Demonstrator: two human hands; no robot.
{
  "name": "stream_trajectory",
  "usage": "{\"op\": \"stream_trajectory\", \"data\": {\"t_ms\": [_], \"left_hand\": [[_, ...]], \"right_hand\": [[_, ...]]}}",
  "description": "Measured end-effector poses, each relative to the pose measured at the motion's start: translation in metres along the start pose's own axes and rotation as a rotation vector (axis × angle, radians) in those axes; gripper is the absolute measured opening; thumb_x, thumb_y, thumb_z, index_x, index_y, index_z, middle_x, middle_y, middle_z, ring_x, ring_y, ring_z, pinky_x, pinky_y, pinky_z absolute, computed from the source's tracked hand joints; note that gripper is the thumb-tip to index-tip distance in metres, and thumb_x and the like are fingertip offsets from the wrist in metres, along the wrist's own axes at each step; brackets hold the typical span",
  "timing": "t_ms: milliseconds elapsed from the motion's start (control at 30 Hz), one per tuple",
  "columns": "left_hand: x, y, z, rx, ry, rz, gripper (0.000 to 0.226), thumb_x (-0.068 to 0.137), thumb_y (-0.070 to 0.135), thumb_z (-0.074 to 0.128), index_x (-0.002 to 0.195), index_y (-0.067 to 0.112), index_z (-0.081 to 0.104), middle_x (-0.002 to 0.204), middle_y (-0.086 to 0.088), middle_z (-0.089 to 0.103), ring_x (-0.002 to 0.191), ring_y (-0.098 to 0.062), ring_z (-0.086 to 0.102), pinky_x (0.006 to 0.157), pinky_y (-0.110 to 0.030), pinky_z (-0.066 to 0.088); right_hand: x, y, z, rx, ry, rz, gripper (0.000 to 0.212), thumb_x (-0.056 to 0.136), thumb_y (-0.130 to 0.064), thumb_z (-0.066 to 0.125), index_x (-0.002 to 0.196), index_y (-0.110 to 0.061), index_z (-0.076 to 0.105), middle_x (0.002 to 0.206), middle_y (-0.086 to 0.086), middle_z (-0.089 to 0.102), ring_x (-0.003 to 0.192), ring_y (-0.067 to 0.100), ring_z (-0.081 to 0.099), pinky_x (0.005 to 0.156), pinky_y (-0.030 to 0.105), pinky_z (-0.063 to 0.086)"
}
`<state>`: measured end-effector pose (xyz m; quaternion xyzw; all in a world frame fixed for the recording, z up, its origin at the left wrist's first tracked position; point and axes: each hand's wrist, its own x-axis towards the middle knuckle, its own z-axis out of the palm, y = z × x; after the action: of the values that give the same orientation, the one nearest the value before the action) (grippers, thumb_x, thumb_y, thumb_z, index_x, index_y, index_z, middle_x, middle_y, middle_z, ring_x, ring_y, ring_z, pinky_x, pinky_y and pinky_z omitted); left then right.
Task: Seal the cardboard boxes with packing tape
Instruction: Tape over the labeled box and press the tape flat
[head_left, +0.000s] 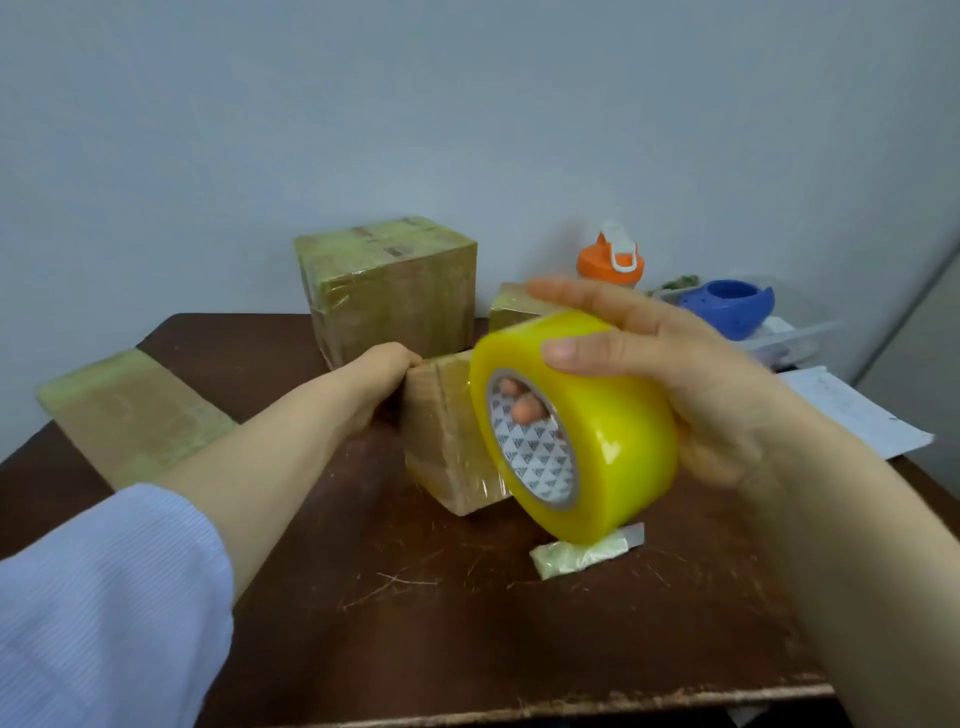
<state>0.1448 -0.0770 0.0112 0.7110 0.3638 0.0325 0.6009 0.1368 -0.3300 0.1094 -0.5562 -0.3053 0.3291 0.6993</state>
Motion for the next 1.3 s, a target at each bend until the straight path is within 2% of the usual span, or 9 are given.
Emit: {"op": "stream_trajectory", "data": {"t_ms": [133, 333, 400, 467, 600, 700, 767, 1033, 1300], "left_hand": [[-0.013, -0.013, -0.022, 0.049, -0.018, -0.087, 0.024, 0.083, 0.028, 0.053, 0.080, 0.006, 0.061, 0.081, -0.018, 0.059, 0.074, -0.031, 0.059, 0.074, -0.034, 0.046], [-0.027, -0.006, -0.029, -0.336, 0.036, 0.383, 0.040, 0.094, 0.049, 0.042, 0.091, 0.022, 0.072, 0.084, 0.003, 0.074, 0.071, -0.007, 0.067, 0.059, -0.023, 0.047], [-0.030, -0.007, -0.020, -0.302, 0.061, 0.482, 0.033, 0.096, 0.034, 0.044, 0.082, 0.026, 0.073, 0.085, 0.007, 0.073, 0.077, -0.004, 0.067, 0.058, -0.017, 0.047], [-0.030, -0.007, -0.012, -0.255, 0.143, 0.540, 0.031, 0.097, 0.023, 0.043, 0.084, 0.026, 0.071, 0.090, 0.007, 0.071, 0.083, -0.006, 0.064, 0.061, -0.016, 0.047], [-0.020, -0.002, -0.010, -0.120, 0.252, 0.537, 0.029, 0.097, 0.016, 0.038, 0.079, 0.016, 0.060, 0.090, -0.001, 0.062, 0.085, -0.015, 0.054, 0.065, -0.021, 0.040], [-0.014, -0.001, -0.009, -0.071, 0.303, 0.504, 0.025, 0.096, 0.012, 0.040, 0.078, 0.013, 0.058, 0.098, -0.013, 0.063, 0.089, -0.021, 0.054, 0.068, -0.029, 0.038], [-0.011, -0.001, -0.008, -0.060, 0.311, 0.503, 0.025, 0.095, 0.012, 0.041, 0.077, 0.012, 0.060, 0.104, -0.017, 0.065, 0.092, -0.024, 0.056, 0.072, -0.032, 0.040], [-0.007, -0.001, -0.008, -0.023, 0.264, 0.512, 0.026, 0.095, 0.008, 0.038, 0.091, 0.015, 0.062, 0.105, -0.004, 0.061, 0.109, -0.025, 0.055, 0.096, -0.036, 0.043], [-0.014, 0.004, -0.010, 0.091, 0.228, 0.462, 0.033, 0.099, 0.013, 0.032, 0.108, 0.012, 0.065, 0.117, -0.004, 0.061, 0.108, -0.020, 0.054, 0.092, -0.031, 0.044]], "right_hand": [[0.032, -0.019, 0.024, -0.028, -0.089, -0.053, 0.075, 0.065, -0.009, 0.075, 0.134, -0.013, 0.045, 0.078, 0.015, 0.073, 0.064, 0.026, 0.071, 0.056, 0.031, 0.057], [0.086, -0.015, 0.049, -0.011, 0.096, -0.074, 0.044, 0.086, -0.021, 0.067, 0.123, -0.006, 0.049, 0.071, 0.019, 0.069, 0.047, 0.025, 0.064, 0.051, 0.035, 0.057], [0.098, -0.013, 0.050, -0.089, 0.167, -0.095, 0.041, 0.085, -0.030, 0.068, 0.118, -0.009, 0.054, 0.075, 0.012, 0.072, 0.056, 0.023, 0.068, 0.054, 0.033, 0.058], [0.106, -0.011, 0.049, -0.211, 0.227, -0.116, 0.047, 0.082, -0.039, 0.070, 0.121, -0.017, 0.058, 0.101, 0.008, 0.071, 0.079, 0.022, 0.071, 0.071, 0.034, 0.058], [0.103, -0.001, 0.049, -0.266, 0.225, -0.149, 0.034, 0.084, -0.021, 0.067, 0.116, -0.030, 0.062, 0.107, -0.001, 0.066, 0.088, 0.015, 0.069, 0.079, 0.035, 0.058], [0.091, -0.002, 0.059, -0.118, 0.198, -0.169, 0.018, 0.085, -0.013, 0.067, 0.103, -0.014, 0.066, 0.073, 0.007, 0.066, 0.054, 0.022, 0.066, 0.054, 0.035, 0.058], [0.081, -0.006, 0.061, -0.142, 0.198, -0.175, 0.012, 0.086, -0.013, 0.067, 0.096, -0.008, 0.066, 0.071, 0.015, 0.062, 0.045, 0.026, 0.061, 0.046, 0.035, 0.055], [0.017, 0.017, 0.030, -0.321, 0.199, -0.015, 0.007, 0.083, -0.017, 0.068, 0.088, -0.015, 0.073, 0.065, 0.004, 0.069, 0.048, 0.018, 0.066, 0.042, 0.026, 0.053], [0.007, 0.082, 0.005, -0.298, 0.254, 0.233, 0.005, 0.084, -0.018, 0.069, 0.085, -0.019, 0.074, 0.103, 0.020, 0.064, 0.049, 0.035, 0.064, 0.051, 0.042, 0.057]]}}
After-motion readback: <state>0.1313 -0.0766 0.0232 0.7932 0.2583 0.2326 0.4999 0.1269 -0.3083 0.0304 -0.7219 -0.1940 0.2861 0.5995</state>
